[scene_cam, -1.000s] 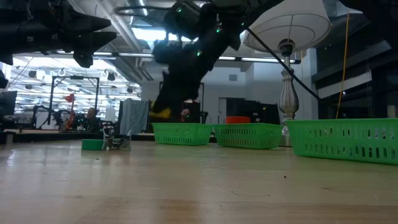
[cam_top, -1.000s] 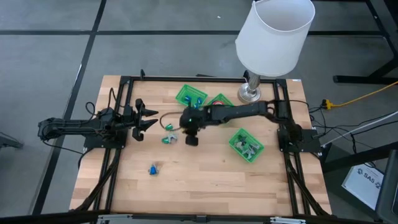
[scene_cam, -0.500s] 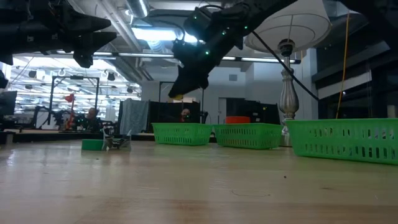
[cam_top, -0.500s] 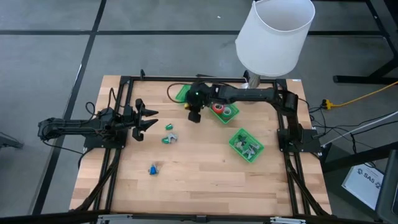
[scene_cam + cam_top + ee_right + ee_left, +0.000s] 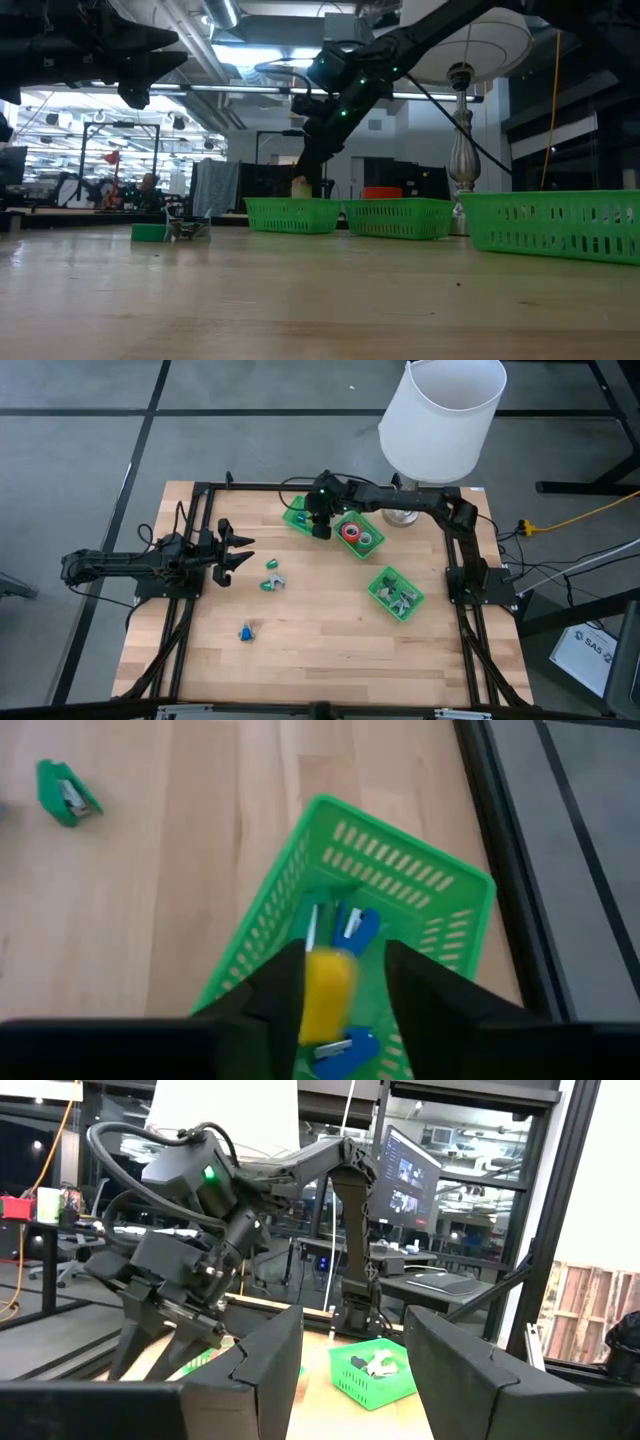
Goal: Pick and place Stapler, Stapler remover, tape
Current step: Put the yellow stapler into the top basket, then put the light blue staple remover into the bottom basket
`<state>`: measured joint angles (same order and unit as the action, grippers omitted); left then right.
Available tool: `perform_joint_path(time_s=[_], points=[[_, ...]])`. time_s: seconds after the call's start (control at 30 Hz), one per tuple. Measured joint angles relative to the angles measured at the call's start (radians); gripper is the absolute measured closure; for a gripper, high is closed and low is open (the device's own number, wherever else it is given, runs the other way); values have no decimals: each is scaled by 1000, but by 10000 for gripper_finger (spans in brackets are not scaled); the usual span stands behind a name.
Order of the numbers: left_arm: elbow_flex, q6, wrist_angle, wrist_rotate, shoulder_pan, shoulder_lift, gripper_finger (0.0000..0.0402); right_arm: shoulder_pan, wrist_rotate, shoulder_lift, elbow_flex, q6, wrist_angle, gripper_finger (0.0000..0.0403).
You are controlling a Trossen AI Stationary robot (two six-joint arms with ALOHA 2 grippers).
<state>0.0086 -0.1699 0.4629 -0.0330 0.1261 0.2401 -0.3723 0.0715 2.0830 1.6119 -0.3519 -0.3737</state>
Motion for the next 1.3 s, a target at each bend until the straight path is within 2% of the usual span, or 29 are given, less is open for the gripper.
perform_joint_path(time_s=[0.17,0.43,0.83,1.3], points=[[0,0,0,0,0,0,229,-16,11,0,0,1,0,214],[0,0,0,0,0,0,229,-27,10,0,0,3,-5,181],[0,0,0,0,0,0,229,-26,-9,0,0,4,20,174],[0,0,0,0,0,0,229,55,-116,0,0,5,77,173]])
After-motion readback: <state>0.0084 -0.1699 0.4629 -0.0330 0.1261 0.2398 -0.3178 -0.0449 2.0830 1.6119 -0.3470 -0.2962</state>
